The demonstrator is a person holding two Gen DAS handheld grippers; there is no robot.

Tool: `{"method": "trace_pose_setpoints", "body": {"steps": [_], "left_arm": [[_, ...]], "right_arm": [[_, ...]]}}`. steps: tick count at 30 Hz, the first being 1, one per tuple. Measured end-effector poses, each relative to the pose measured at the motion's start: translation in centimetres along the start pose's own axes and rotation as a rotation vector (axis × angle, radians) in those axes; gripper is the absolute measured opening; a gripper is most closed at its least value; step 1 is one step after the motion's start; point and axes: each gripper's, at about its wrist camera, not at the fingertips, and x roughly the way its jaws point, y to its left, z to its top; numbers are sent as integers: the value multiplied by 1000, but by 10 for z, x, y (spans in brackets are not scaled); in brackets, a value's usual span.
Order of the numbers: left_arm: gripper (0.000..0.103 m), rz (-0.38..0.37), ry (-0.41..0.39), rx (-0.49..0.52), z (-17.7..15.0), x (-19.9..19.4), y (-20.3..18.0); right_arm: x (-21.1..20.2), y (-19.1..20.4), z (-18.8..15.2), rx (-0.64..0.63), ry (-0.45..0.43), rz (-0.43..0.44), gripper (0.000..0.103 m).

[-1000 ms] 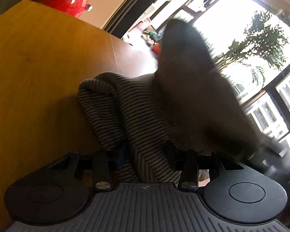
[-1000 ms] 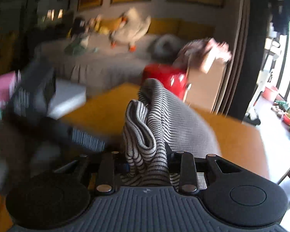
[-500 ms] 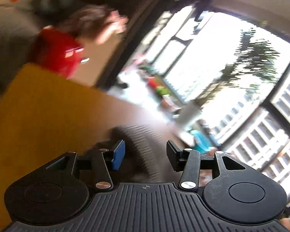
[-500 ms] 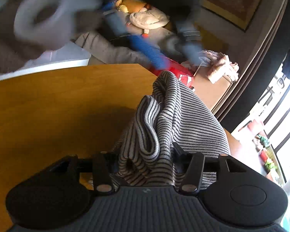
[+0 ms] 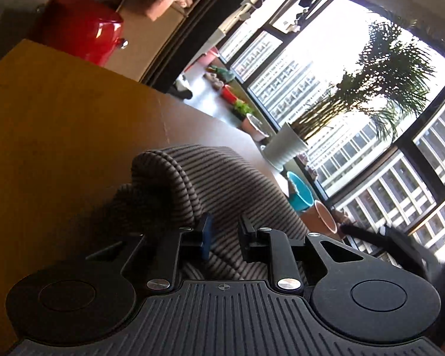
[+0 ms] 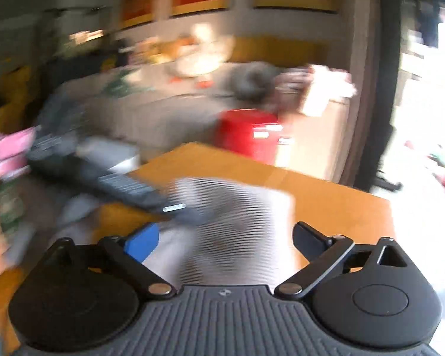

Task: Fold clothes

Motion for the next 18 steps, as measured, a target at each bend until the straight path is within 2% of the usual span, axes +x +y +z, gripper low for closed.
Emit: {"method": "trace_pose_setpoints", "body": {"steps": [2,4,6,10,14,18], "left_arm": [[22,-6,-8,-3,0,2,2],[22,-10,-11,-3,-3,0,1],[22,-5,-12,3,-6,-6,3],[22,-19,-22,3,-13,-18,8],[22,-20,-31,15,-16,-21,9],[22,-33,-33,8,-17,-22,11]], "right_arm": [[22,-10,-10,57,60,-21,101],[45,1,-28,46,144,-57,103],[45,10,-38,87,125,-71,103],[38,19,-33,49,127,-72,103],[17,9,-17,63,59,48,103],[23,-20,-9,153,33,59,100]]}}
